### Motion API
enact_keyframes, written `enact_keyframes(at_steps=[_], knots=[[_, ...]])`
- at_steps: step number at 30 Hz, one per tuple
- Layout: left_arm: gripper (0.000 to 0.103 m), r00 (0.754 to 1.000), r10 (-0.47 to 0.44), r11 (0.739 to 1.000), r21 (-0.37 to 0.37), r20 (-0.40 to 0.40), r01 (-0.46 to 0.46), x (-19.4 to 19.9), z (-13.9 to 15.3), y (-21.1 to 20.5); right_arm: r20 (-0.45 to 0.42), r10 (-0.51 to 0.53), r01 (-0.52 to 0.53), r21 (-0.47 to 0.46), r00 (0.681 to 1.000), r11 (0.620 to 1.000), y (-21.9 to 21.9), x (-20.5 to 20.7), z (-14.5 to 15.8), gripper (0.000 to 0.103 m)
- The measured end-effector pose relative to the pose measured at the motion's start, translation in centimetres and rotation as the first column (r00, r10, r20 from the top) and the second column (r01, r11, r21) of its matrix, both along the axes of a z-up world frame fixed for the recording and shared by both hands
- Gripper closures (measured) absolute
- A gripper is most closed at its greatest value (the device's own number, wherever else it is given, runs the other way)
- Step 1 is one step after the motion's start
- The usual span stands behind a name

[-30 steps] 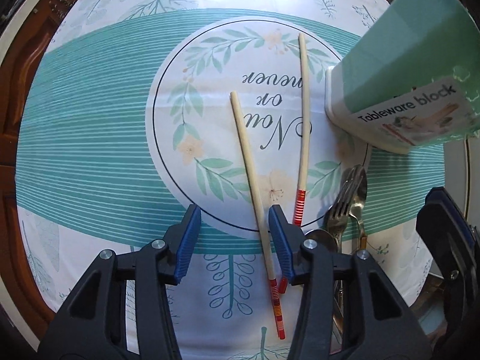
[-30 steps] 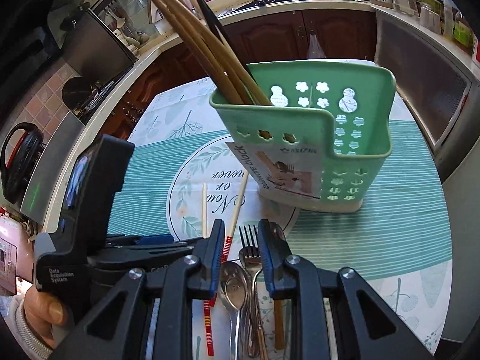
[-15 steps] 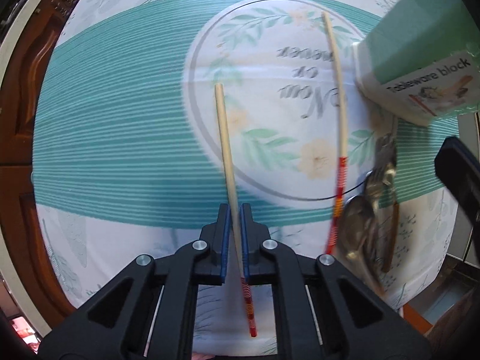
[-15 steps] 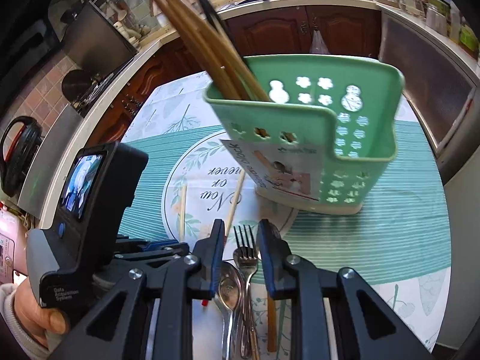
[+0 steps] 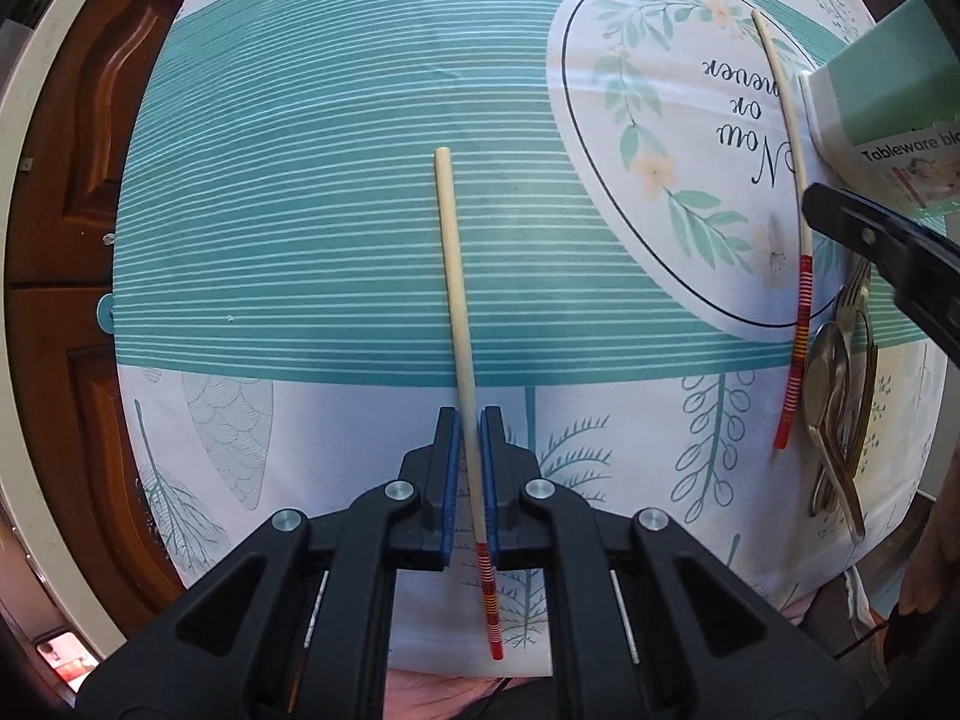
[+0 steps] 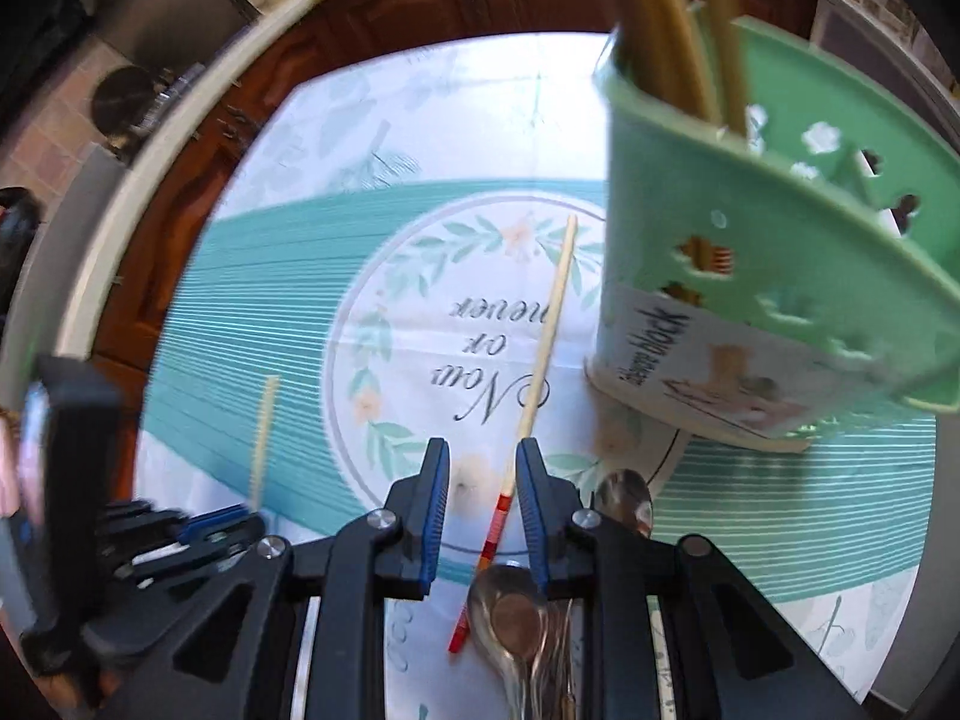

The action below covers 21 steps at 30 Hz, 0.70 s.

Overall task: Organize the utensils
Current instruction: 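Close the left tool on one red-banded chopstick while the right tool closes on the other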

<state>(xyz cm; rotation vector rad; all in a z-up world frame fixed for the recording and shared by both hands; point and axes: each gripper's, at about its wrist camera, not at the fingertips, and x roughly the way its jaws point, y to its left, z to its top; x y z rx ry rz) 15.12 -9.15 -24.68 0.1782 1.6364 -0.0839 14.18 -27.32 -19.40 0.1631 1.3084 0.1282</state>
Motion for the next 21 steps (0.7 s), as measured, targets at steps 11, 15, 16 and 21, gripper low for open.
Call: enact_keyframes(at_steps=[11,15,16,21], knots=[[0.098,0.999,-0.025,1.000,-0.003,-0.029,0.025,-0.3,-0.2,1.1,-0.084,-0.039,0.024,-0.163,0.996,0.986,1.4,2.2,-1.8,0.080],[0.098,0.999,-0.035,0.999,-0.001,-0.031,0.035,-0.5,0.2,1.5,-0.111,-0.033,0.013,-0.179,0.993,0.984,2.2,2.8,-1.8,0.080],[0.098,0.999,-0.036,0.999,0.001,-0.031,0.036,-0.6,0.2,1.5,-0.112,-0.030,0.009,-0.185,0.993,0.983,2.4,2.8,-1.8,0.080],[0.098,0.999,-0.045,0.999,0.002,-0.028,0.045,-0.7,0.4,1.0,-0.142,-0.030,0.008,-0.152,0.989,0.988,3.4,4.0,-1.8,0.080]])
